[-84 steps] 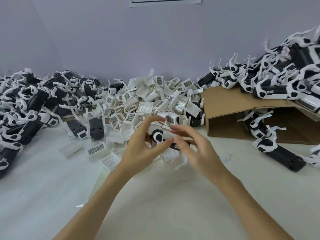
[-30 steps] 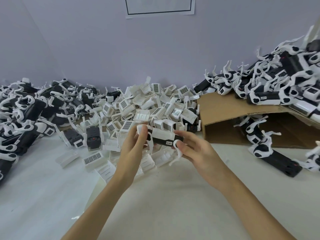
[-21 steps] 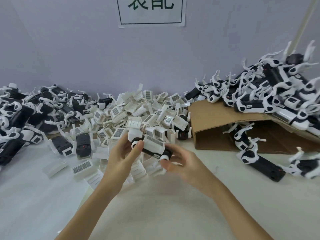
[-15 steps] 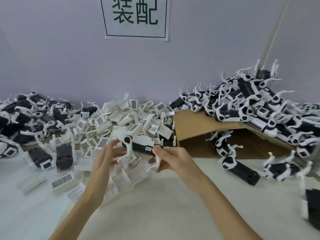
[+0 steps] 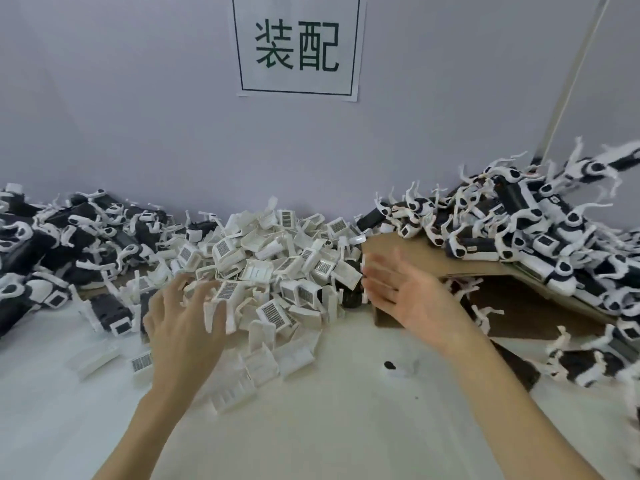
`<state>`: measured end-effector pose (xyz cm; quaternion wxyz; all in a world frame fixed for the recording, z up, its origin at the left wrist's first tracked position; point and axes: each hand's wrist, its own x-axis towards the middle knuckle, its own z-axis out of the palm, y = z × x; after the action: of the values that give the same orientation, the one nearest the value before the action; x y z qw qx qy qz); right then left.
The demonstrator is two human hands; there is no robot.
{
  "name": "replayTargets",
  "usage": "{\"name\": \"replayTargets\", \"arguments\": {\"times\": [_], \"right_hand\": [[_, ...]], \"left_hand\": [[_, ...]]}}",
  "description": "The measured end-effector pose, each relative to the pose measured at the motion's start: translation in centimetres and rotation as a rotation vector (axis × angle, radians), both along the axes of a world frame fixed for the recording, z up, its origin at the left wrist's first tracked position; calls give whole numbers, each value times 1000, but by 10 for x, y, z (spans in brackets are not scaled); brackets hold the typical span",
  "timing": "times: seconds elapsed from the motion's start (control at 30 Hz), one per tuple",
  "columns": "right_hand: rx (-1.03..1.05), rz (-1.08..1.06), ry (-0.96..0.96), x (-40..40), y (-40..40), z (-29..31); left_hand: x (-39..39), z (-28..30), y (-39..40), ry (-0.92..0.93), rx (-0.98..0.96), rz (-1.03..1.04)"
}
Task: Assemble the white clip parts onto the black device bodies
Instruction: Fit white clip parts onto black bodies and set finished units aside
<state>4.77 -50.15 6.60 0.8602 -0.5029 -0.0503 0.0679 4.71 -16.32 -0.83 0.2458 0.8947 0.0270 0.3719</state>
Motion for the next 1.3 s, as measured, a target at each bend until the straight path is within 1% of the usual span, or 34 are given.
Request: {"name": "replayTargets", "arguments": {"times": [0.1, 0.17, 0.3, 0.43, 0.5, 0.57, 0.63, 0.83, 0.97, 1.07, 1.17, 1.3], "right_hand": [[22, -26, 123, -8, 21, -44], [73, -25, 175, -11, 30, -65], [70, 1, 210, -14, 44, -78], [79, 46, 208, -16, 53, -77], [80, 54, 195, -17, 54, -77], [77, 51, 198, -19, 56, -76], [71, 38, 207, -21, 55, -75], [93, 7, 240, -24, 51, -76], [85, -6, 256, -24, 52, -77], [81, 3, 264, -25, 54, -77], [61, 27, 251, -27, 57, -75], [13, 33, 178, -30, 64, -73]], "left_hand": [[4, -8, 19, 205, 16, 120], [7, -15, 30, 299, 30, 163], [15, -22, 47, 355, 78, 227], [19, -18, 51, 457, 7, 298], [18, -19, 52, 434, -12, 259], [17, -18, 53, 377, -56, 209], [16, -15, 54, 311, -52, 191], [13, -11, 51, 38, -58, 151], [10, -6, 41, -133, -67, 31], [4, 3, 25, -232, -143, -114], [-7, 8, -1, -222, -251, -297], [-23, 6, -40, -80, -416, -520]]}}
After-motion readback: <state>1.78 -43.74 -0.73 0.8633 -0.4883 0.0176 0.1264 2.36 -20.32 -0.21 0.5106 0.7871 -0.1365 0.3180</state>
